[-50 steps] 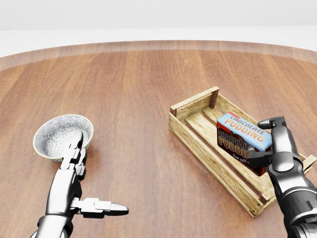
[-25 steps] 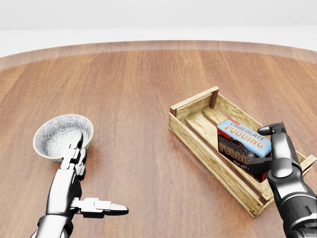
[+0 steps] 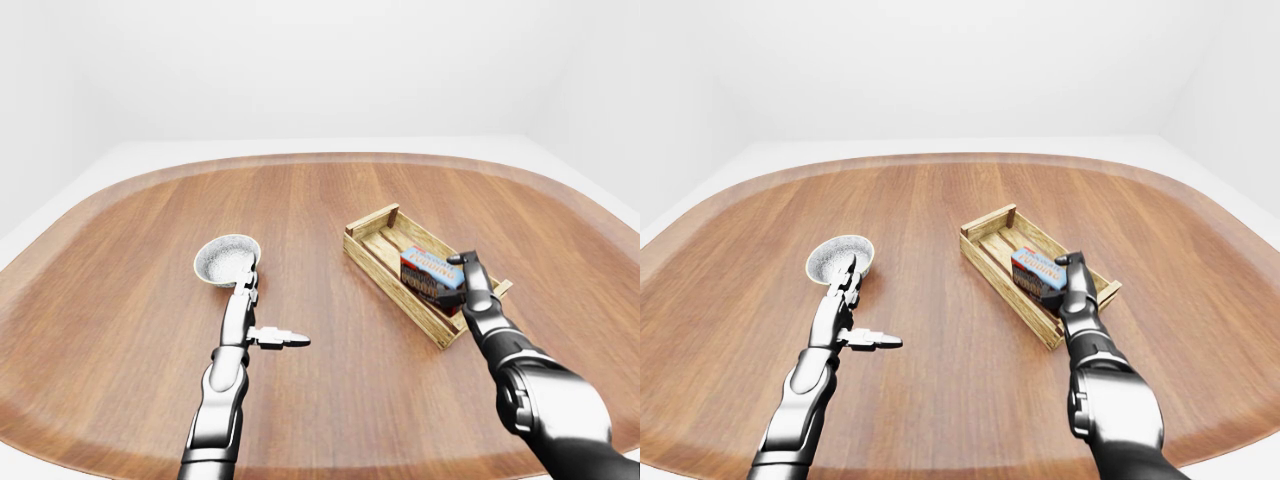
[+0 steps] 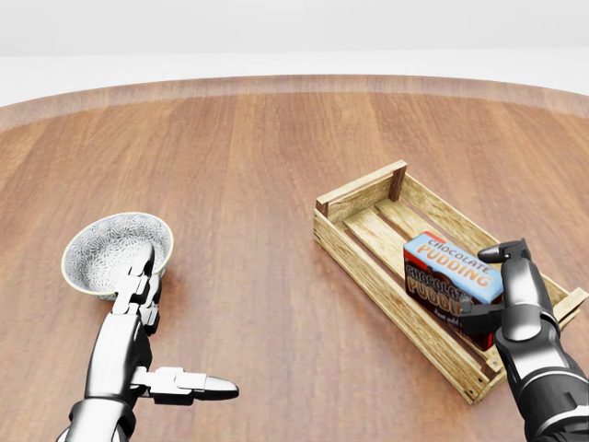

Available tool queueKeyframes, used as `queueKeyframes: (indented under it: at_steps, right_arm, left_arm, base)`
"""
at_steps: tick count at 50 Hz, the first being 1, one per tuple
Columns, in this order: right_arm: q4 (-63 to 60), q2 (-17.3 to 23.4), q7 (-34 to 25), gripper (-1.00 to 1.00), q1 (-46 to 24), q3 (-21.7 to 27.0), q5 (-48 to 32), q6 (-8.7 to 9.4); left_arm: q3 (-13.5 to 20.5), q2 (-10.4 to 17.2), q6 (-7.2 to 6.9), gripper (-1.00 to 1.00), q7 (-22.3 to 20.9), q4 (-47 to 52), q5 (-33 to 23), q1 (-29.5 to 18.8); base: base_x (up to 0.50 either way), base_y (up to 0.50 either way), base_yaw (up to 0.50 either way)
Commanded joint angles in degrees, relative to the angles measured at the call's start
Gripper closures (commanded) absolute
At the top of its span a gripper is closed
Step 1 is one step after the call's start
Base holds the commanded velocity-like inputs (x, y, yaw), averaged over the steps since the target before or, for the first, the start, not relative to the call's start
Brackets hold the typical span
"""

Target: Pick up the chocolate pudding and put it in the tray.

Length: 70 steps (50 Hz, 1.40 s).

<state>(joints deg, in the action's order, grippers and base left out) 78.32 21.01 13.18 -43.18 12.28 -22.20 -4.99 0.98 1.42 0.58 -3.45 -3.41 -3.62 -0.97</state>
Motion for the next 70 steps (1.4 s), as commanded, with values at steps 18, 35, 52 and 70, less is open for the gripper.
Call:
queueKeyframes:
  at_steps: [18,35,52,70]
  right_arm:
    - [0.0,0.4,1.3,1.0,0.0,0.4,0.4,-0.01]
    - [0.0,0.3,1.6,-1.0,0.3,0.4,0.1,-0.01]
    - [-0.3,1.1,-0.3,-1.0,-1.3,1.4,2.7,-0.01]
    - [-2.3,5.0,-5.7,-1.0,-10.4,-0.2,8.1,-0.01]
  left_arm:
    - [0.3,-0.2,-0.5,-1.0,-0.1,-0.5,1.2,-0.4]
    - [0.3,-0.1,-0.41,-1.0,-0.1,-0.8,1.2,-0.6]
    - [0.3,-0.1,-0.48,-1.0,-0.1,-0.8,1.2,-0.5]
    - [0.3,-0.1,-0.45,-1.0,-0.1,-0.8,1.2,-0.5]
  base:
    - [0.0,0.0,0.0]
    - [0.0,0.0,0.0]
    - [0.0,0.0,0.0]
    - [0.0,0.0,0.0]
